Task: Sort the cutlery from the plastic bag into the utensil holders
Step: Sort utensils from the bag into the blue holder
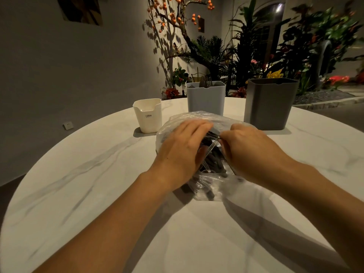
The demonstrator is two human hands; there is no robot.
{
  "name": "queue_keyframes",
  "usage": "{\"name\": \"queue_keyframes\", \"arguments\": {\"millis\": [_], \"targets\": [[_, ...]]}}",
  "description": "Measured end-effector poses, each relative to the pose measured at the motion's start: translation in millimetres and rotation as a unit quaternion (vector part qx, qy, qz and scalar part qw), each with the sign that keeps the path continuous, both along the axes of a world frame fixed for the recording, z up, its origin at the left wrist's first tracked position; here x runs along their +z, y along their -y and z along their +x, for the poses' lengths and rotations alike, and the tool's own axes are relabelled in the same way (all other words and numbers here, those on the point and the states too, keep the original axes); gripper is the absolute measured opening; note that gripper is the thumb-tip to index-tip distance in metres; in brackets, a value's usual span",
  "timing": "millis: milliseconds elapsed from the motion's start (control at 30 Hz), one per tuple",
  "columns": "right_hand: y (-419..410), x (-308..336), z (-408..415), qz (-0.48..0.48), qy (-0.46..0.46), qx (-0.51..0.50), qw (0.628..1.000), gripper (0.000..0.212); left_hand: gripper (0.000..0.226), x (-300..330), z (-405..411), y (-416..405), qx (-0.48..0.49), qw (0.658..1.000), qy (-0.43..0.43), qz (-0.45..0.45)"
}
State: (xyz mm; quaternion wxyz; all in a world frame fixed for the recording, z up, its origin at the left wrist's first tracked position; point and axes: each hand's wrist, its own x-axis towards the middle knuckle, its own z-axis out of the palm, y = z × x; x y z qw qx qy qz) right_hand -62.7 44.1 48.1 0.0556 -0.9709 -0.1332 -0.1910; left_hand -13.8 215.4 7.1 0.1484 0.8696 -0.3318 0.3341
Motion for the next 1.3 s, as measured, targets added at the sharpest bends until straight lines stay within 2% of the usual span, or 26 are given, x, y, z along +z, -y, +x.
{"name": "queue_keyframes", "arguments": {"millis": [133,200,267,333,367,400,467,533,567,633,733,833,933,1033,1133,1200,1300], "targets": [[-6,8,-14,-0.068,-0.008,0.03,0.997,0.047,0.048,0,5,4,0.009,0.997,0.042,0.067],[-7,9,-15,-0.097,-0.001,0.03,0.995,0.048,0.043,0,8,3,0.018,0.996,0.061,0.063],[-6,9,-11,-0.066,0.051,0.044,0.996,0.043,0.04,2,9,0,0.014,0.997,0.059,0.043],[-5,8,-7,0.099,0.129,0.066,0.984,0.045,0.032,3,9,-2,0.012,0.999,0.037,0.025],[-4,7,-4,0.207,0.142,0.079,0.965,0.046,0.032,4,9,-3,0.021,0.999,0.021,0.012],[-2,6,-1,0.316,0.123,0.1,0.935,0.047,0.034,4,10,-3,0.03,1.0,-0.001,-0.009],[0,5,4,0.489,0.026,0.134,0.861,0.058,0.036,3,13,-2,0.026,0.995,-0.047,-0.083],[1,4,9,0.572,-0.064,0.136,0.806,0.071,0.028,2,12,-1,0.001,0.982,-0.087,-0.17],[0,2,11,0.579,-0.087,0.131,0.8,0.072,0.023,3,12,0,-0.015,0.973,-0.103,-0.206],[-3,-4,13,0.557,-0.1,0.135,0.813,0.056,0.02,7,9,1,-0.037,0.953,-0.133,-0.27],[-2,-16,17,0.453,-0.062,0.141,0.878,0.026,0.022,15,6,4,-0.066,0.912,-0.195,-0.355],[-3,-22,20,0.383,-0.048,0.121,0.914,0.027,0.024,26,-1,5,-0.128,0.831,-0.264,-0.473],[-7,-24,19,0.367,-0.036,0.107,0.923,0.028,0.027,34,-6,1,-0.18,0.744,-0.345,-0.543],[-9,-23,17,0.344,0.034,0.078,0.935,0.027,0.028,35,-5,-4,-0.204,0.689,-0.394,-0.573],[-9,-20,15,0.338,0.065,0.065,0.937,0.027,0.029,36,-4,-3,-0.219,0.653,-0.421,-0.591],[-7,-19,16,0.339,0.029,0.065,0.938,0.024,0.029,35,-5,-1,-0.232,0.631,-0.44,-0.595],[-4,-20,18,0.379,-0.038,0.072,0.922,0.014,0.032,31,-6,0,-0.244,0.621,-0.466,-0.581]]}}
